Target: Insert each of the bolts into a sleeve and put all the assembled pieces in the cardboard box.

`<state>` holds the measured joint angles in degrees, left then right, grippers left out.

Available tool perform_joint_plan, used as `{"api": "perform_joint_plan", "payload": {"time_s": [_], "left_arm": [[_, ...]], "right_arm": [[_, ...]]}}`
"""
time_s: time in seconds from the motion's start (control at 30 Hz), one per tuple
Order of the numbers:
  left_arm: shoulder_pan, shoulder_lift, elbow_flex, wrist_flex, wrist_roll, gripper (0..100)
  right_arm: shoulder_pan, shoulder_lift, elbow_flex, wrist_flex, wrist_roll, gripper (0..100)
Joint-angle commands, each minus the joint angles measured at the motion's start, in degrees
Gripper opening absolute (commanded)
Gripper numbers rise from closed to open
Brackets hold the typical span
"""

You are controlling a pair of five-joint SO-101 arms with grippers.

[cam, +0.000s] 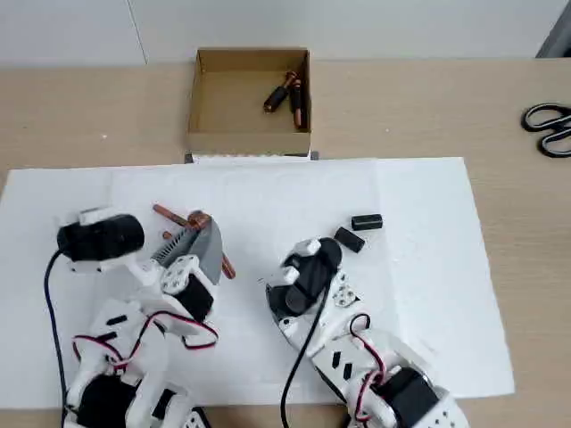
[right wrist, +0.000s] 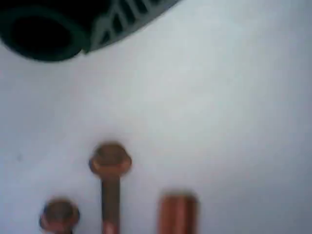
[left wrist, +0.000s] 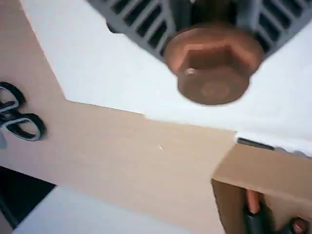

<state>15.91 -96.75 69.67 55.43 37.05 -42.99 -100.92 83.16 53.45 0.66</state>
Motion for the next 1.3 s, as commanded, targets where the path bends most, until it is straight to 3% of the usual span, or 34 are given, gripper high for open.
{"api": "perform_joint_plan", "payload": {"time_s": [0.0, 0.2, 0.4, 0.77, 1.27], "left_arm": [[1.76, -5.89, 2.77, -1.76, 1.76, 0], [4.22, -7.21, 4.18, -2.11, 1.85, 0], [7.21, -7.12, 4.44, -6.24, 1.93, 0], [11.6, -7.12, 7.6, -6.24, 1.93, 0], [12.13, -7.12, 9.98, -6.24, 1.67, 0]], "right_arm": [[-0.48, -3.12, -0.26, -1.63, -0.26, 0.3], [-0.66, -2.86, -0.35, -1.71, -0.26, 0.3], [-5.93, -2.42, -0.18, -1.8, -0.44, 0.3], [-5.93, -2.42, -0.18, -1.8, -0.44, 0.3], [-6.02, -2.42, -0.18, -1.8, -0.44, 0.3]]}}
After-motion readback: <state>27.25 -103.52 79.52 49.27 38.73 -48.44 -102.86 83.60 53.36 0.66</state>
